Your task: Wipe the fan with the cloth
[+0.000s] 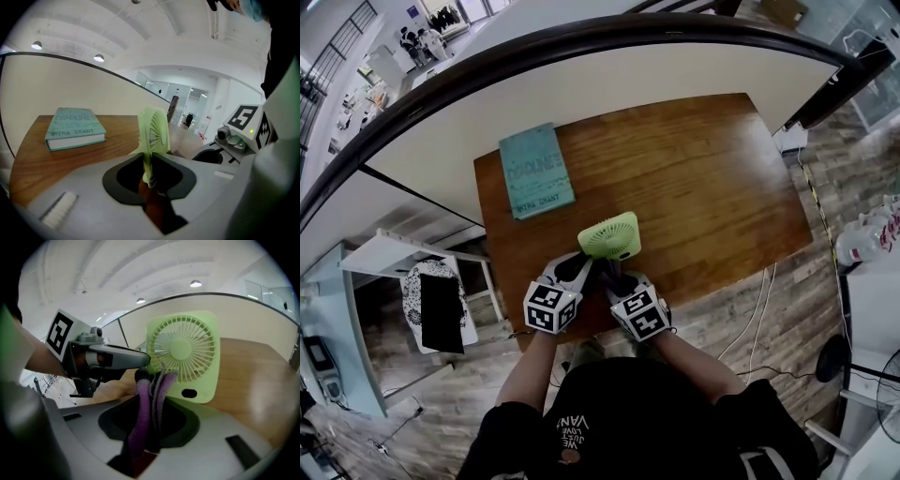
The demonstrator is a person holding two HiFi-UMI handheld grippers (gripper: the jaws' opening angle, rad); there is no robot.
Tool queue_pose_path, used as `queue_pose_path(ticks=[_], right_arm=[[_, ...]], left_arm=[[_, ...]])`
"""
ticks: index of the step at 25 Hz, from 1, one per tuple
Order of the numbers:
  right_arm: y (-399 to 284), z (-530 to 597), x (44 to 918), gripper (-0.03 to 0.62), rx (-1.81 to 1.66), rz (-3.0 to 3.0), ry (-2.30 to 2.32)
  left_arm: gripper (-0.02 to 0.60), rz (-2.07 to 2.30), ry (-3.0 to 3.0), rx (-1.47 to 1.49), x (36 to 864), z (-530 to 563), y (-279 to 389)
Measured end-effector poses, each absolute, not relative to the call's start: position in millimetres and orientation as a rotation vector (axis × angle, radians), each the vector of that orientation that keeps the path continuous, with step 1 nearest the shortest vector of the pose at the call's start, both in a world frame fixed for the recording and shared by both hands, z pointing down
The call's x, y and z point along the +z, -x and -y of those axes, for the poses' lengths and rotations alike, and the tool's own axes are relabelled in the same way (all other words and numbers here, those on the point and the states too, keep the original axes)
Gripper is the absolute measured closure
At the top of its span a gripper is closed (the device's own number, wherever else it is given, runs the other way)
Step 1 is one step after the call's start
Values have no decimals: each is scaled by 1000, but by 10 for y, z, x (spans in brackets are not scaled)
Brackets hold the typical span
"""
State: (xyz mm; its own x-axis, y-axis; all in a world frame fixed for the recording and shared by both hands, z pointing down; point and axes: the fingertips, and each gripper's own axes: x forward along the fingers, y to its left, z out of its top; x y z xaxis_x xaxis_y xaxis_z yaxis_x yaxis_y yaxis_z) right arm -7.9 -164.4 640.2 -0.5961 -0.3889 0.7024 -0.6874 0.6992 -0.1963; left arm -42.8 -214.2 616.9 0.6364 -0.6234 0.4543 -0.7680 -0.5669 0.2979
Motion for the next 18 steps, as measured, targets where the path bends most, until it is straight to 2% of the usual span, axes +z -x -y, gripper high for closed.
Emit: queue_pose_path(ticks=[18], right_arm=[[-1042,2245,6393,477,719,2130,-1177]], left_arm=[[515,1121,-2375,435,6182,2188,455]])
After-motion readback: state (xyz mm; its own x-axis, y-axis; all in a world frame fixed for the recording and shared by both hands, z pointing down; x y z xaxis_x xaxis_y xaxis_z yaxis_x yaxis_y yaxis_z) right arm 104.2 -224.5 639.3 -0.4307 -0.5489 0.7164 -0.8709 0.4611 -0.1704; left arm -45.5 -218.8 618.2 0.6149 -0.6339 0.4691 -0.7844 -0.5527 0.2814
